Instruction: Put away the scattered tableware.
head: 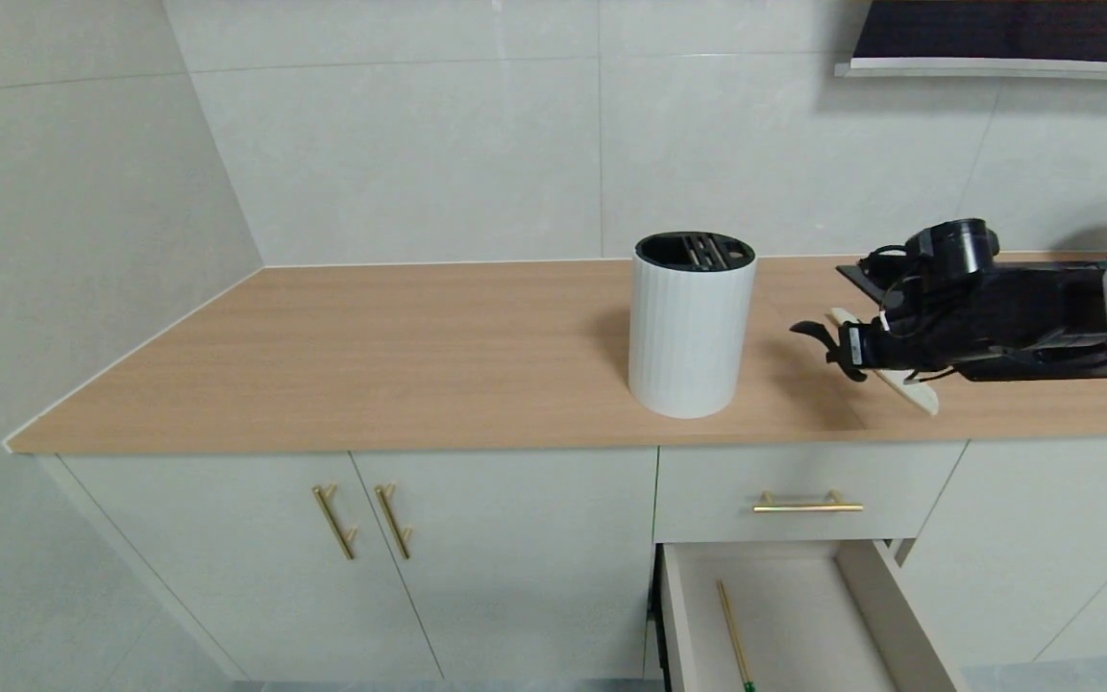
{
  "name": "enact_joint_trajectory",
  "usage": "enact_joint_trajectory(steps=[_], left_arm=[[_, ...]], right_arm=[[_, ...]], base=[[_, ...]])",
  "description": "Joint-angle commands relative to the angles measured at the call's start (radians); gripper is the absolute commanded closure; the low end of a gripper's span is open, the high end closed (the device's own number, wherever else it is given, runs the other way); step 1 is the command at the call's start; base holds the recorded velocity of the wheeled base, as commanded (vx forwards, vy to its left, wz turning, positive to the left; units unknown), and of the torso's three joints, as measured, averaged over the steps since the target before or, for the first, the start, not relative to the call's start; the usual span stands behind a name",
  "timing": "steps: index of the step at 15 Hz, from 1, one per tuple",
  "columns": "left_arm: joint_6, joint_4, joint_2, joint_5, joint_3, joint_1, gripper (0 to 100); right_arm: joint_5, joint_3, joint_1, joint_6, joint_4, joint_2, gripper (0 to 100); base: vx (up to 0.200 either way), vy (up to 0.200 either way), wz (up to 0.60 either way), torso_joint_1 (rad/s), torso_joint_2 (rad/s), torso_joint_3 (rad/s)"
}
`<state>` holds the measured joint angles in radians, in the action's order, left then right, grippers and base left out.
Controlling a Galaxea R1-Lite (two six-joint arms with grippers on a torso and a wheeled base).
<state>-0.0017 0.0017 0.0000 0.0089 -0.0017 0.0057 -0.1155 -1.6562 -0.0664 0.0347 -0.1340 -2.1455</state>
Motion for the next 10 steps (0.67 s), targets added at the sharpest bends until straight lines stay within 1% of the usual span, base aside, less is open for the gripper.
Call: enact_joint_trajectory(steps=[1, 3, 5, 6, 7, 9, 10], left_arm=[[0.0, 0.0, 0.0, 0.0, 0.0, 0.0, 0], [0.0, 0.0, 0.0, 0.0, 0.0, 0.0, 0], [0.0, 0.0, 0.0, 0.0, 0.0, 0.0, 0], [0.0, 0.0, 0.0, 0.0, 0.0, 0.0, 0], [0.0, 0.0, 0.0, 0.0, 0.0, 0.0, 0], [0.0, 0.0, 0.0, 0.0, 0.0, 0.0, 0], [0.0, 0.0, 0.0, 0.0, 0.0, 0.0, 0]], right_arm=[[0.074, 0.24, -0.001, 0.056, -0.001, 0.268, 100], [0.148, 0.424, -0.01, 0.06, 0.002, 0.404, 100], [0.162, 0.569, -0.049, 0.146, 0.002, 0.535, 100], [0.162, 0.592, -0.058, 0.157, -0.001, 0.556, 100], [0.162, 0.697, -0.079, 0.157, -0.004, 0.625, 100], [0.177, 0.762, -0.118, 0.166, -0.004, 0.642, 100], [0.214, 0.8, -0.144, 0.177, -0.004, 0.641, 100]], base=[[0.0, 0.0, 0.0, 0.0, 0.0, 0.0], [0.0, 0.0, 0.0, 0.0, 0.0, 0.0], [0.0, 0.0, 0.0, 0.0, 0.0, 0.0], [0.0, 0.0, 0.0, 0.0, 0.0, 0.0], [0.0, 0.0, 0.0, 0.0, 0.0, 0.0], [0.0, 0.0, 0.0, 0.0, 0.0, 0.0], [0.0, 0.0, 0.0, 0.0, 0.0, 0.0]])
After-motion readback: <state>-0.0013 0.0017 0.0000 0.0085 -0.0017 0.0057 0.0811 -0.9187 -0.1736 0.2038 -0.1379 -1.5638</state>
